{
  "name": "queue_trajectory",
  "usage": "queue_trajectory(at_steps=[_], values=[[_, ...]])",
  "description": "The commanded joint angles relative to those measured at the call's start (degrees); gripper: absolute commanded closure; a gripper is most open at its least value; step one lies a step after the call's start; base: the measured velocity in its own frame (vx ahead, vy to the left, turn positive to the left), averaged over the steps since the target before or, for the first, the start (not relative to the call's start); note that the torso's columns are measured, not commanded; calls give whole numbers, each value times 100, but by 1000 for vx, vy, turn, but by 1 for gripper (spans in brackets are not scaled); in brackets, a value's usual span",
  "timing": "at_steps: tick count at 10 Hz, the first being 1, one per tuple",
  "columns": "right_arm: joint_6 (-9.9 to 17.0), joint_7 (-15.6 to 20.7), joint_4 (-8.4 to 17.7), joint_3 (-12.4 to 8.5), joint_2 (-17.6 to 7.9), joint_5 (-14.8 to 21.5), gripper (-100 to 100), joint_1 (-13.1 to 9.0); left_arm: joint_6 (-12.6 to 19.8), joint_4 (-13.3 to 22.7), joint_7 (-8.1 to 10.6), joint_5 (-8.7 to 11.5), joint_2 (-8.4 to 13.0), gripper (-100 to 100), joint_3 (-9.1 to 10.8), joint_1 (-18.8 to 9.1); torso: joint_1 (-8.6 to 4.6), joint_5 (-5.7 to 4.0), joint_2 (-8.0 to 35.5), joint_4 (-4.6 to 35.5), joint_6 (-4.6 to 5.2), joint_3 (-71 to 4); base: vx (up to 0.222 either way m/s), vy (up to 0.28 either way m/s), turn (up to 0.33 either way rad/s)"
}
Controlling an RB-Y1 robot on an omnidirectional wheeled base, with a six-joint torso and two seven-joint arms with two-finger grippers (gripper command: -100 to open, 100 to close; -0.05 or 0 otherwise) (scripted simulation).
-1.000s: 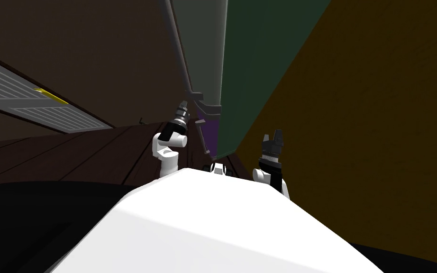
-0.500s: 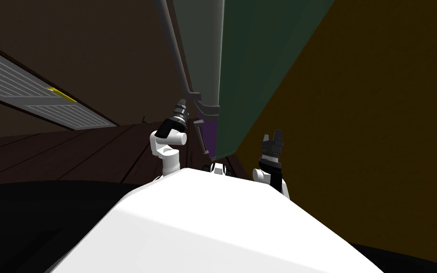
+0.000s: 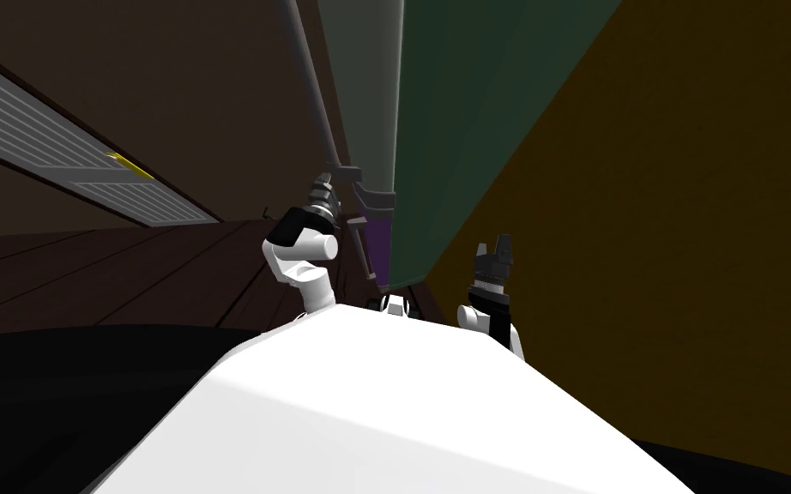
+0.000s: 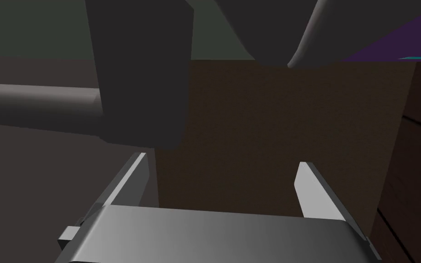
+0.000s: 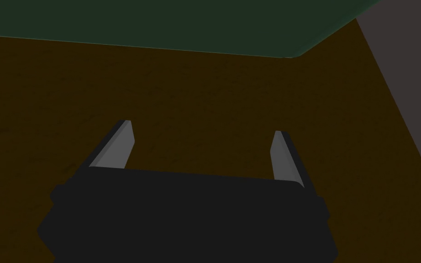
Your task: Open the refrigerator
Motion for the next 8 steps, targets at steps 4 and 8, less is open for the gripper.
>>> queue_trajectory(at_steps=[4,8], values=[[0,0,0,0,0,0,0,-1,239,-487,19,52,-426,-100,56,-98,47,36,28,-7,-36,30,22,-23,1],[0,0,0,-1,-1,0,0,0,529,-531,-4,15,-383,-100,121,-357,82,42,-7,-15,-32,-2,49,11,-4]])
